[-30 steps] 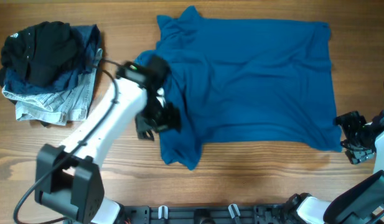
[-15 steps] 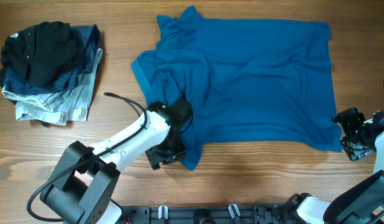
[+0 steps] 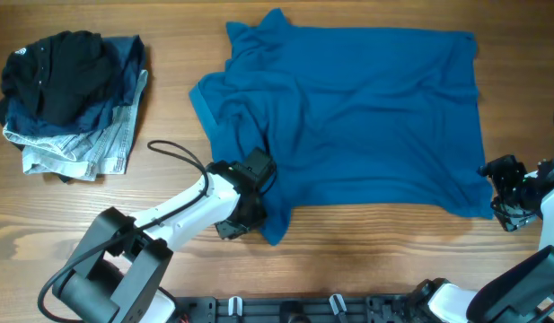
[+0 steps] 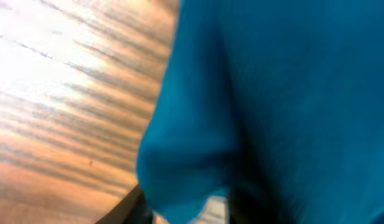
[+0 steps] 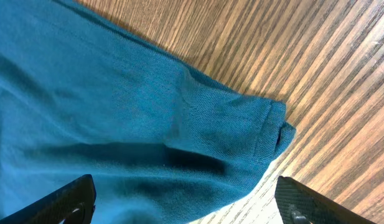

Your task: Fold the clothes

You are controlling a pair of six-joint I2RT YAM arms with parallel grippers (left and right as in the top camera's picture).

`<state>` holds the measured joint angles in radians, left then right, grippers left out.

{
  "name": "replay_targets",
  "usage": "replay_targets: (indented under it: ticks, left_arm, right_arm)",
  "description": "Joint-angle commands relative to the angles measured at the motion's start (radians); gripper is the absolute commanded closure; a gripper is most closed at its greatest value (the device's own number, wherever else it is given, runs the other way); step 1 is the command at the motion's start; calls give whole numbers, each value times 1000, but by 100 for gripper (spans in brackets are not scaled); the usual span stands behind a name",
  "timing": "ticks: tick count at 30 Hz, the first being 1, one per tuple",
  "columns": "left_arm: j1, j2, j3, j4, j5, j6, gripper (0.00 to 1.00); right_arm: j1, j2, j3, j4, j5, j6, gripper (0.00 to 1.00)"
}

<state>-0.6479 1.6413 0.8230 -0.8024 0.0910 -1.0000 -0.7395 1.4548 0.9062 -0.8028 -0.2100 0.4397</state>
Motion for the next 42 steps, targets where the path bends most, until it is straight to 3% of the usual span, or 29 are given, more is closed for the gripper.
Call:
replay_targets:
  ticks: [1, 6, 14, 17, 30, 37, 39, 40, 41, 42]
  left_arm:
    - [26, 6, -18, 2, -119, 27, 96]
    - [107, -78, -17, -53, -130, 27, 96]
    - [256, -500, -17, -178, -130, 27, 96]
    - [274, -576, -17, -187, -131, 27, 96]
    - [274, -561, -17, -153, -146, 28, 96]
    - [274, -561, -17, -128, -159, 27, 96]
    - [274, -561, -17, -127, -166, 27, 96]
    - [274, -561, -17, -126, -167, 27, 96]
    - [274, -561, -17, -125, -167, 27, 96]
    - [274, -561, -17, -125, -167, 27, 96]
  right_arm:
    - [3, -7, 16, 3, -24, -22, 7]
    - [3, -7, 16, 3, -24, -22, 7]
    - [3, -5, 2, 7, -24, -39, 7]
    - [8, -5, -18, 7, -24, -48, 8]
    - [21, -5, -173, 113, 99, -43, 14]
    - [20, -5, -195, 88, 137, -24, 33]
    - [20, -5, -195, 89, 148, -7, 49]
    - [20, -5, -195, 92, 156, 7, 65]
    - [20, -5, -195, 93, 164, 13, 91]
    - [20, -5, -195, 96, 166, 17, 96]
